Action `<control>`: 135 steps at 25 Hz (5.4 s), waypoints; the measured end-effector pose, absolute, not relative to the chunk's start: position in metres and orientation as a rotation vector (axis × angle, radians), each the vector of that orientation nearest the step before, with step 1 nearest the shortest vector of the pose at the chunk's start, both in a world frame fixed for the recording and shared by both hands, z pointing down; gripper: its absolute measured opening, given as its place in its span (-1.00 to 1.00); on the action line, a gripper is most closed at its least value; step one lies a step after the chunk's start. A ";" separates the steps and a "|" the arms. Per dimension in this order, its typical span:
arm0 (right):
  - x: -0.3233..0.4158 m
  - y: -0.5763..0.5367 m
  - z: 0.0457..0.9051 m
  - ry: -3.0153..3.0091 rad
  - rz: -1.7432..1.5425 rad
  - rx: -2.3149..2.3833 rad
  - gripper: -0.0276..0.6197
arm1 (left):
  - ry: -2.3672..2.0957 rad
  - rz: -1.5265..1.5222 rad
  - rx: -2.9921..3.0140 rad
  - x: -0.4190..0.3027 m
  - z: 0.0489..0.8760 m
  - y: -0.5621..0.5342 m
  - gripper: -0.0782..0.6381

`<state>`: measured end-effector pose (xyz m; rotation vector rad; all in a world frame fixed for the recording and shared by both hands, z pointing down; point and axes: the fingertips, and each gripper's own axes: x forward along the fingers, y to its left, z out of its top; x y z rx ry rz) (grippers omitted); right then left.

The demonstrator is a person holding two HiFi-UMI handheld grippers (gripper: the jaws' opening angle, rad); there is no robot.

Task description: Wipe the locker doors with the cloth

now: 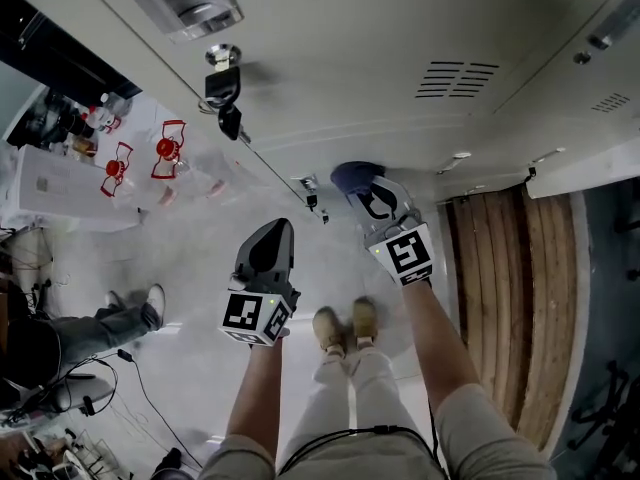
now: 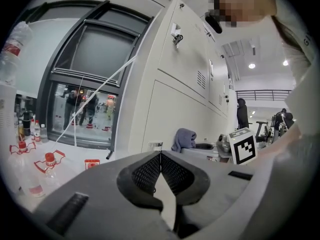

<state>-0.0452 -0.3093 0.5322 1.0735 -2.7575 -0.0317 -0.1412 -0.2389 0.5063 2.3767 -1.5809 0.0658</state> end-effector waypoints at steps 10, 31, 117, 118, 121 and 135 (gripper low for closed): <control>0.029 -0.326 0.542 -2.678 0.006 1.253 -0.75 | -1.541 0.078 2.389 -0.122 0.511 -0.238 -0.79; 0.037 -0.303 0.581 -2.699 0.198 1.351 -0.74 | -1.536 0.077 2.353 -0.127 0.534 -0.228 -0.79; -0.124 -0.301 0.557 -2.835 0.094 1.184 -0.74 | -1.532 0.030 2.334 -0.189 0.573 -0.204 -0.79; -0.124 -0.301 0.559 -2.849 0.098 1.182 -0.75 | -1.533 0.028 2.330 -0.190 0.576 -0.204 -0.79; -0.124 -0.301 0.568 -2.862 0.125 1.177 -0.75 | -1.525 0.026 2.334 -0.189 0.580 -0.206 -0.79; -0.122 -0.301 0.597 -2.852 0.191 1.183 -0.75 | -1.568 0.022 2.331 -0.201 0.588 -0.205 -0.79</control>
